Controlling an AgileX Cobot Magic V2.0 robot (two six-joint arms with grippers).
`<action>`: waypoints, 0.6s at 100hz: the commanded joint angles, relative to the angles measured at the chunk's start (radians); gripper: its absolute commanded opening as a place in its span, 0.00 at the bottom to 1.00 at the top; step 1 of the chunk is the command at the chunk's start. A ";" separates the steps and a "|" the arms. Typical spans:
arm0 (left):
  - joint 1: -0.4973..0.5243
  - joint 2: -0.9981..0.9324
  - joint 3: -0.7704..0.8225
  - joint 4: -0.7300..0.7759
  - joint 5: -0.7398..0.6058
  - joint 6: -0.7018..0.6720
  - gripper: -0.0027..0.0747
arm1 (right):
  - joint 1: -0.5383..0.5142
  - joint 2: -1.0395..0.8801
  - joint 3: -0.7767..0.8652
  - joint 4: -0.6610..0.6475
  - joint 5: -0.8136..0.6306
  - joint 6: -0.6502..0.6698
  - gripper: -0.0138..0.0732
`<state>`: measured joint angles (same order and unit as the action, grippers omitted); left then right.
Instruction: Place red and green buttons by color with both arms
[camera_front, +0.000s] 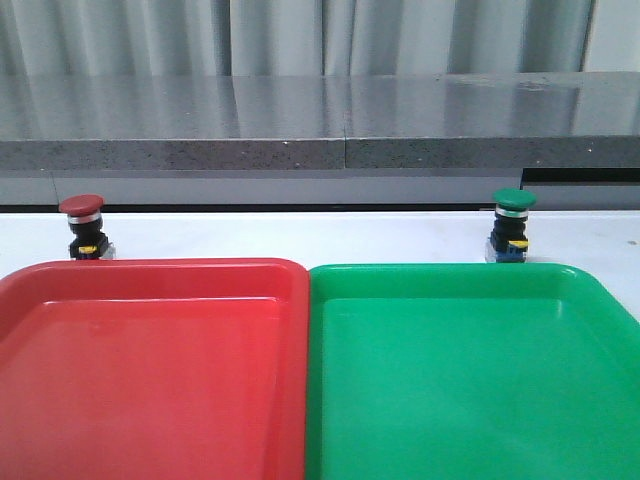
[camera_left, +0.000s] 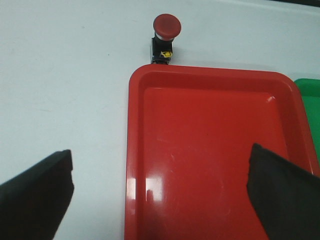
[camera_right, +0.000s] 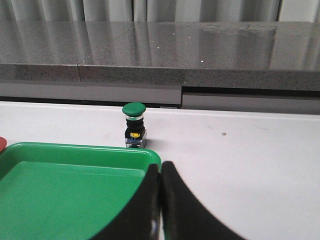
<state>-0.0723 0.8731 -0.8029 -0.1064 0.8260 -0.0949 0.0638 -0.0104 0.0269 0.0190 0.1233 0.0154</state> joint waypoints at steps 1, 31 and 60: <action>0.002 0.074 -0.076 -0.020 -0.105 0.017 0.90 | -0.006 -0.020 -0.014 -0.011 -0.086 0.000 0.03; -0.062 0.323 -0.235 -0.022 -0.175 0.032 0.90 | -0.006 -0.020 -0.014 -0.011 -0.086 0.000 0.03; -0.107 0.569 -0.391 0.016 -0.210 0.032 0.90 | -0.006 -0.020 -0.014 -0.011 -0.086 0.000 0.03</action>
<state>-0.1710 1.4037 -1.1209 -0.0997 0.6756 -0.0616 0.0638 -0.0104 0.0269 0.0190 0.1233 0.0154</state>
